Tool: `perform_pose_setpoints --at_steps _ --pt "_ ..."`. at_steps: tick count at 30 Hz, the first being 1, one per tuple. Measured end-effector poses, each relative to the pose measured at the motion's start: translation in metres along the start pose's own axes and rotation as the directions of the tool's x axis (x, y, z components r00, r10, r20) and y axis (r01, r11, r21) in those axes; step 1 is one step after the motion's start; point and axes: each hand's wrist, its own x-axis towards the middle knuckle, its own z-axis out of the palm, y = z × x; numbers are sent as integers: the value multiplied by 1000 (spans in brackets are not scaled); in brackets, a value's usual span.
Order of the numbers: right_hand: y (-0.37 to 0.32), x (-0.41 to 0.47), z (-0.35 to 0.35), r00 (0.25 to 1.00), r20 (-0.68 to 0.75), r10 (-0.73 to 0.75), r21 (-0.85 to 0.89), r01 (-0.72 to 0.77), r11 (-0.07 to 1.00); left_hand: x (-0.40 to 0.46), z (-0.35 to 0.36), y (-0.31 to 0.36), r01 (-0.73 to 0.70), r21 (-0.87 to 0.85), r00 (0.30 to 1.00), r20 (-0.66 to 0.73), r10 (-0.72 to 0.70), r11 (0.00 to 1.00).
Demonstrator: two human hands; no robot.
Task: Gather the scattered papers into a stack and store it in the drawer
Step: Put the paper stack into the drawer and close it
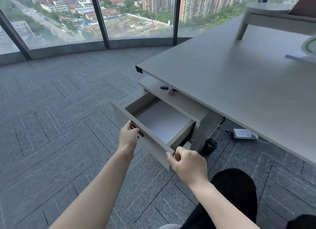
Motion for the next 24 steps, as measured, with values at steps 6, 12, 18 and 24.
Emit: perform_pose_setpoints --at_steps 6,12,18,24 --pt "21 19 -7 999 -13 51 9 -51 999 19 31 8 40 5 998 54 -40 999" --pt "37 41 -11 993 -19 113 32 -112 993 30 57 18 54 -16 996 77 -53 998" --pt "54 61 -13 979 -30 201 89 -198 976 30 82 31 58 -33 991 119 -53 998" --pt "65 77 -19 968 5 250 116 -249 962 37 96 37 32 -50 990 135 -25 998"
